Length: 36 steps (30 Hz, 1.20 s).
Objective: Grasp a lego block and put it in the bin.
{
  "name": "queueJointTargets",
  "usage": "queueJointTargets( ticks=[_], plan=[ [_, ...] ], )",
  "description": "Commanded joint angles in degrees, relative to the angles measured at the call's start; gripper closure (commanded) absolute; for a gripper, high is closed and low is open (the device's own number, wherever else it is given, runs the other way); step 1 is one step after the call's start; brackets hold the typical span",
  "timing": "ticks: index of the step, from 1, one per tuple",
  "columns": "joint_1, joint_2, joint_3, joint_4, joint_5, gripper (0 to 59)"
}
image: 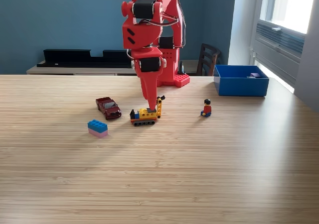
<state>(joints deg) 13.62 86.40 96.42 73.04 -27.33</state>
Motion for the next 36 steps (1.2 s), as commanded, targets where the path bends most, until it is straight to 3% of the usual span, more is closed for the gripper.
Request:
queueJointTargets(
  ticks=[1, 15, 36],
  plan=[
    [0.6, 3.1, 1.2, -1.8, -3.3, 30.9],
    [0.2, 3.1, 6.6, -11.8, -5.4, 32.6],
    [-1.3, 2.8, 7.6, -14.9, -6.1, 38.0]
  ],
)
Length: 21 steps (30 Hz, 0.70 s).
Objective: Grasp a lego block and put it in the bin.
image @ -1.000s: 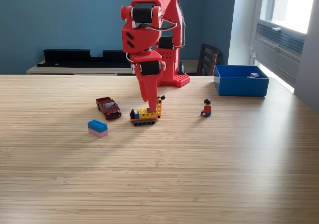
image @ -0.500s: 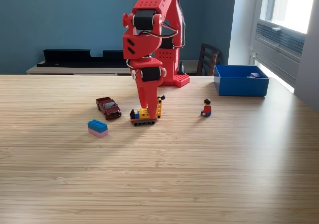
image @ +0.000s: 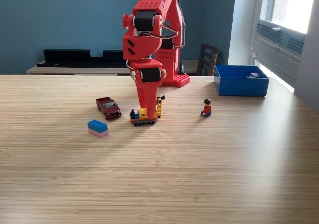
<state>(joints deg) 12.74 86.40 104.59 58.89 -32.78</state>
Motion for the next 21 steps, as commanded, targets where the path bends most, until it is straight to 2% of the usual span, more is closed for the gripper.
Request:
queueJointTargets(
  ticks=[1, 17, 21],
  plan=[
    [-0.4, 2.8, -0.6, -0.7, -0.6, 38.1],
    [-0.4, 2.6, -1.1, -1.1, -0.3, 40.4],
    [-0.4, 2.6, -1.1, -1.5, -0.3, 43.5]
  ],
)
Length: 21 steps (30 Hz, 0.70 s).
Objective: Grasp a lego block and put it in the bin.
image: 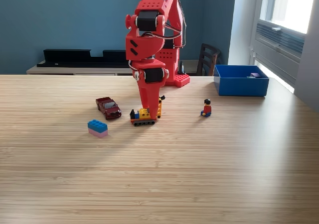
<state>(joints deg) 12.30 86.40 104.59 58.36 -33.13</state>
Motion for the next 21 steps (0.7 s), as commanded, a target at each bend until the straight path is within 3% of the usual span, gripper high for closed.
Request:
queueJointTargets(
  ticks=[1, 7, 15, 21],
  plan=[
    [0.0, 2.6, -1.1, -1.1, 0.1, 44.3],
    [0.0, 2.6, -1.1, -1.8, 0.4, 58.6],
    [0.2, 2.6, -2.7, -0.8, 2.0, 58.6],
    [0.5, 2.7, -10.9, 7.4, 4.7, 58.6]
  ],
)
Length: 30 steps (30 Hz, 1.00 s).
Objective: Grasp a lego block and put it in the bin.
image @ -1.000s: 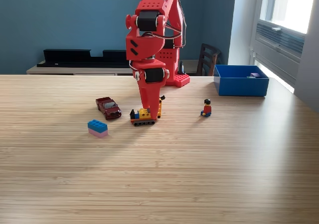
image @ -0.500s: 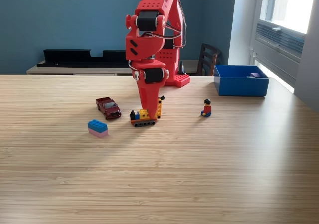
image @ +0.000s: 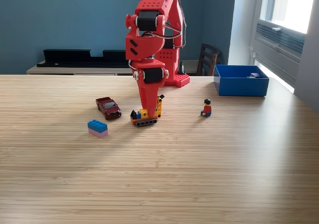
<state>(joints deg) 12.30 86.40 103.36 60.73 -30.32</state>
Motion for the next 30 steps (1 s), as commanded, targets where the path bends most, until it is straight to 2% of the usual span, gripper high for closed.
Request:
queueJointTargets(
  ticks=[1, 9, 14, 26, 30],
  plan=[
    [0.4, 2.7, -11.3, 6.6, 2.5, 58.6],
    [-1.8, 2.7, -27.0, 20.8, 6.9, 58.6],
    [-8.9, 2.7, -33.6, 28.0, 10.6, 58.6],
    [-46.8, 2.7, -42.4, 38.3, 19.6, 58.6],
    [-59.2, 2.7, -41.1, 39.5, 19.6, 58.6]
  ],
)
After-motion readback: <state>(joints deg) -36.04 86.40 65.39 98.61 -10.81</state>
